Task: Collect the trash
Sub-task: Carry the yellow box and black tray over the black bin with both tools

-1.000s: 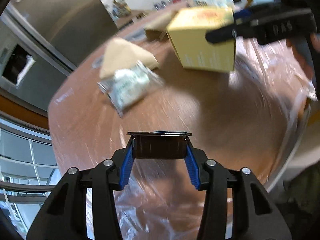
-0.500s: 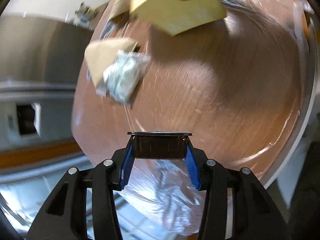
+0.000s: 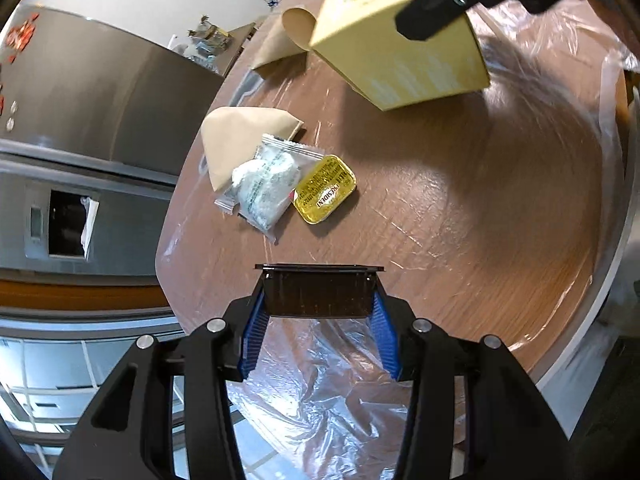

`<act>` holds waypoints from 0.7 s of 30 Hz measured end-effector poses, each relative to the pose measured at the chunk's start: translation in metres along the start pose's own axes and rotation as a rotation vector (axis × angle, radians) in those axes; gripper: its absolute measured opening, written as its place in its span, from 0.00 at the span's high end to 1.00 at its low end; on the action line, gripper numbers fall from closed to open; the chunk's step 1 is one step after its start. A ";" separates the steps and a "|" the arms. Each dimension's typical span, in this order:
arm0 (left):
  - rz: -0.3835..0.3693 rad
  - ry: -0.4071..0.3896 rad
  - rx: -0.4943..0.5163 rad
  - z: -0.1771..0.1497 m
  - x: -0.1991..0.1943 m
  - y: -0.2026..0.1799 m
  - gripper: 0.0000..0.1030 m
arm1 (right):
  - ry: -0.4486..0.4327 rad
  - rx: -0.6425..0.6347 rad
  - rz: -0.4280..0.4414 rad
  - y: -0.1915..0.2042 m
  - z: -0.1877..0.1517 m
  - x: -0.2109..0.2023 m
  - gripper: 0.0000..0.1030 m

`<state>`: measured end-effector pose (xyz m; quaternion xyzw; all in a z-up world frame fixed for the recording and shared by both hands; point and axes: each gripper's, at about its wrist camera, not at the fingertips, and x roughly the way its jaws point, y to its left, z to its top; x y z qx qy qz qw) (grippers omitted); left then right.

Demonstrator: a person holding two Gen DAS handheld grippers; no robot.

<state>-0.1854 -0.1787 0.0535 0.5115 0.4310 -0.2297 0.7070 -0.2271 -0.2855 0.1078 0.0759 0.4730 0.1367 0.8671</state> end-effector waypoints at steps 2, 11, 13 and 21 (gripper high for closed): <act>-0.003 -0.011 -0.025 0.001 0.000 0.002 0.54 | -0.004 -0.004 -0.002 0.001 -0.001 -0.004 0.23; -0.104 -0.101 -0.216 -0.012 -0.014 0.018 0.54 | -0.016 0.005 0.050 0.003 -0.013 -0.028 0.24; -0.127 -0.119 -0.255 -0.015 -0.016 0.020 0.54 | -0.019 0.007 0.058 0.003 -0.016 -0.034 0.24; -0.167 -0.188 -0.363 -0.025 -0.030 0.014 0.54 | -0.032 -0.012 0.054 0.013 -0.029 -0.053 0.24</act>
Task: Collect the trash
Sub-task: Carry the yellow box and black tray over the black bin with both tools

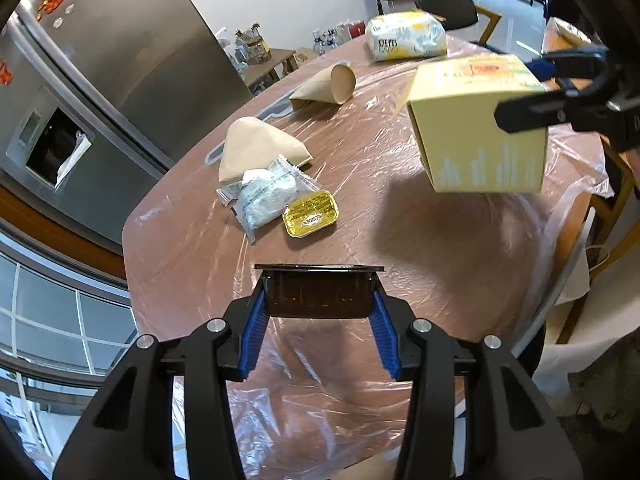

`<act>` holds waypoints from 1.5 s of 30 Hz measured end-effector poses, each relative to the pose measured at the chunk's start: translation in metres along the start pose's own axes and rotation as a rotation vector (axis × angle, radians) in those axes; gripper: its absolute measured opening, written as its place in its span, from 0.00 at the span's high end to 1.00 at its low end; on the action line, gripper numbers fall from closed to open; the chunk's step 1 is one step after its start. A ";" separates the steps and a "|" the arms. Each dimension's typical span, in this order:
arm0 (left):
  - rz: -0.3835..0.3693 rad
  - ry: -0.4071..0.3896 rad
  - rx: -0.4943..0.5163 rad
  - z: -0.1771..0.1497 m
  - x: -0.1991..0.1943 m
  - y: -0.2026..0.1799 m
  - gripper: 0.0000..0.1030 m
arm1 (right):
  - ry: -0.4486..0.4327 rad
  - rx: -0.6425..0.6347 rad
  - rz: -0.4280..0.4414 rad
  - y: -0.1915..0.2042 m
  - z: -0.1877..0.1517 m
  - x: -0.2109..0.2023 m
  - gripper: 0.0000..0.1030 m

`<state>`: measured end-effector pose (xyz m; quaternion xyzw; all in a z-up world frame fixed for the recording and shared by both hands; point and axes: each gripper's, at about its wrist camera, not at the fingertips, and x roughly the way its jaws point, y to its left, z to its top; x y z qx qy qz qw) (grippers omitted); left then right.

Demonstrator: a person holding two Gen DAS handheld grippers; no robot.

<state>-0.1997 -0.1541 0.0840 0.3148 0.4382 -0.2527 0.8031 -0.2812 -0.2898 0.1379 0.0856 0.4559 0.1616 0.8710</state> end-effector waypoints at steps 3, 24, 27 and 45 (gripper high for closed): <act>-0.010 -0.027 -0.033 -0.003 -0.008 -0.002 0.54 | -0.007 -0.002 0.008 0.004 -0.005 -0.007 0.24; -0.118 -0.114 -0.185 -0.038 -0.035 -0.018 0.54 | -0.005 0.024 0.068 0.017 -0.043 -0.038 0.24; -0.123 -0.119 -0.188 -0.044 -0.040 -0.022 0.54 | 0.001 0.022 0.078 0.020 -0.051 -0.044 0.24; -0.227 -0.103 -0.170 -0.088 -0.062 -0.077 0.54 | 0.106 0.028 0.092 0.040 -0.117 -0.076 0.24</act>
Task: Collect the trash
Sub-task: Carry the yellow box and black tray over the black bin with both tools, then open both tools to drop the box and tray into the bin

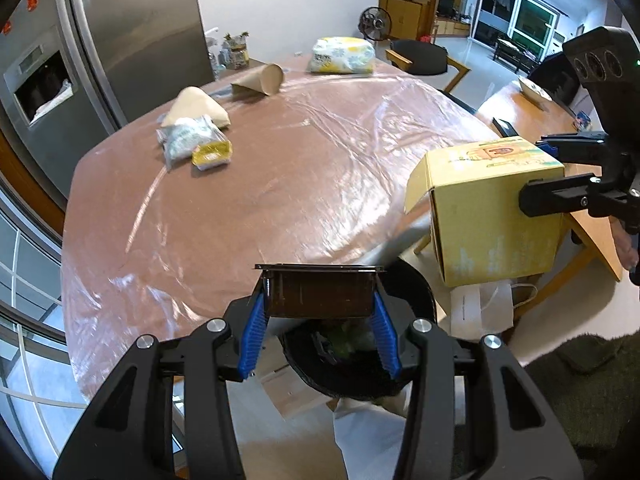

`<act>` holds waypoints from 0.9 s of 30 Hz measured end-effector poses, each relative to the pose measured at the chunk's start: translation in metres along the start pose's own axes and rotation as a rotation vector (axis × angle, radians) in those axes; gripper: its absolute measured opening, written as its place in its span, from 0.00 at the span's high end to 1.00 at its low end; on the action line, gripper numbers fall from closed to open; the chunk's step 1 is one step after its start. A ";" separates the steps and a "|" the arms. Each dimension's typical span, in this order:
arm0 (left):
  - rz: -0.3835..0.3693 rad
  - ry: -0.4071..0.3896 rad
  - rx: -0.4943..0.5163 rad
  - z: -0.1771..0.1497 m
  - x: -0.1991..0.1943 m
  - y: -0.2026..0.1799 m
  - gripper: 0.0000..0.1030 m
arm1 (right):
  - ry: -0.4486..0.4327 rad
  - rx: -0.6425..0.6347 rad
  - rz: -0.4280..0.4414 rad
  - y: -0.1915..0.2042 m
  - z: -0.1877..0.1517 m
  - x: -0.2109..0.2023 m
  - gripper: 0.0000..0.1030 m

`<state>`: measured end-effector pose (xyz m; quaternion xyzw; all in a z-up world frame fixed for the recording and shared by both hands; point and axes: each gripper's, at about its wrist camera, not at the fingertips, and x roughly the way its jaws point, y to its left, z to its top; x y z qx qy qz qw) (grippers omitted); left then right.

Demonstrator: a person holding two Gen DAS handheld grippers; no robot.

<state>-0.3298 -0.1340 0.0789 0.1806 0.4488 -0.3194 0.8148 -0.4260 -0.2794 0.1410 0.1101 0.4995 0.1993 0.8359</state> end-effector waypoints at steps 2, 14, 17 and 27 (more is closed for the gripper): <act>-0.010 0.011 0.007 -0.005 0.000 -0.003 0.54 | 0.016 0.003 -0.003 0.001 -0.007 0.000 0.24; -0.053 0.059 0.021 -0.030 0.017 -0.023 0.54 | 0.103 0.046 0.003 0.001 -0.042 0.017 0.24; -0.051 0.069 0.035 -0.036 0.024 -0.029 0.54 | 0.117 0.047 -0.009 0.000 -0.047 0.024 0.24; -0.027 0.123 0.054 -0.053 0.059 -0.037 0.54 | 0.157 0.025 -0.087 -0.006 -0.058 0.064 0.24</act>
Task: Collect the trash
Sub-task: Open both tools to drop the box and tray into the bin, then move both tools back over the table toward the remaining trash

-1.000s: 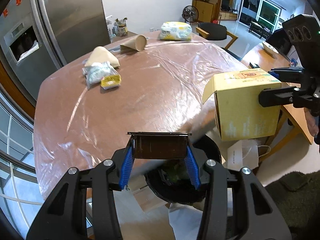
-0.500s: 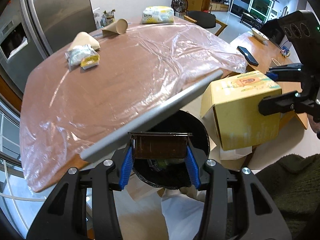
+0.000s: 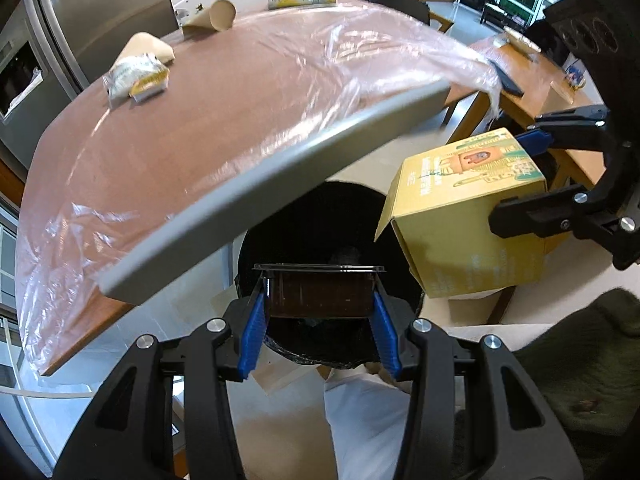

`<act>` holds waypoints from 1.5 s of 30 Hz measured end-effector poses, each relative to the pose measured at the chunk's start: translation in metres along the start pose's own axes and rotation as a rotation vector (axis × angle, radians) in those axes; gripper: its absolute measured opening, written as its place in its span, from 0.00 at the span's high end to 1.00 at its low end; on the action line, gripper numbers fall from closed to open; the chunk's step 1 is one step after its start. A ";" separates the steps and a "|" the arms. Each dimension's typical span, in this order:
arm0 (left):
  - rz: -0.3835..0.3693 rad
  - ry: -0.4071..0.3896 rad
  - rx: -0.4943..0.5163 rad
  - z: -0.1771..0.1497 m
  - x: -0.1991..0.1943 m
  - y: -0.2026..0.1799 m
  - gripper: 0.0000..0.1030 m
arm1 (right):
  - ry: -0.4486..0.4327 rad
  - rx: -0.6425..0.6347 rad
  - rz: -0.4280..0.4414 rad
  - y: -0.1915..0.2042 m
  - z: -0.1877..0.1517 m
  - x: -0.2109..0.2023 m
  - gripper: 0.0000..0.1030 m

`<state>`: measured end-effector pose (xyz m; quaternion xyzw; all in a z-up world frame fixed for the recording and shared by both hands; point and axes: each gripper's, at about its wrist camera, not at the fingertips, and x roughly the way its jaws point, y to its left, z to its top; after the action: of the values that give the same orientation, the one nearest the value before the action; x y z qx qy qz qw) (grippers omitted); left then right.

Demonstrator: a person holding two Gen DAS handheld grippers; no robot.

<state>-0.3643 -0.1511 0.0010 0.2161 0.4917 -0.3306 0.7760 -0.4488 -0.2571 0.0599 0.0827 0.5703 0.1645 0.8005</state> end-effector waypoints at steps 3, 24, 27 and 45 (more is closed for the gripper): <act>0.013 0.017 -0.004 -0.003 0.013 0.000 0.54 | 0.008 -0.010 -0.032 0.001 0.000 0.013 0.24; 0.047 0.043 -0.013 -0.004 0.056 0.006 0.18 | 0.040 -0.048 -0.127 0.001 0.008 0.060 0.15; 0.041 0.040 -0.023 -0.004 0.051 0.009 0.18 | 0.028 -0.030 -0.130 -0.004 0.007 0.052 0.13; 0.160 -0.280 -0.118 0.061 -0.060 0.064 0.04 | -0.424 -0.099 -0.319 -0.011 0.118 -0.073 0.04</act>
<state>-0.2976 -0.1293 0.0819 0.1602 0.3786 -0.2651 0.8722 -0.3574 -0.2867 0.1610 -0.0149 0.3871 0.0429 0.9209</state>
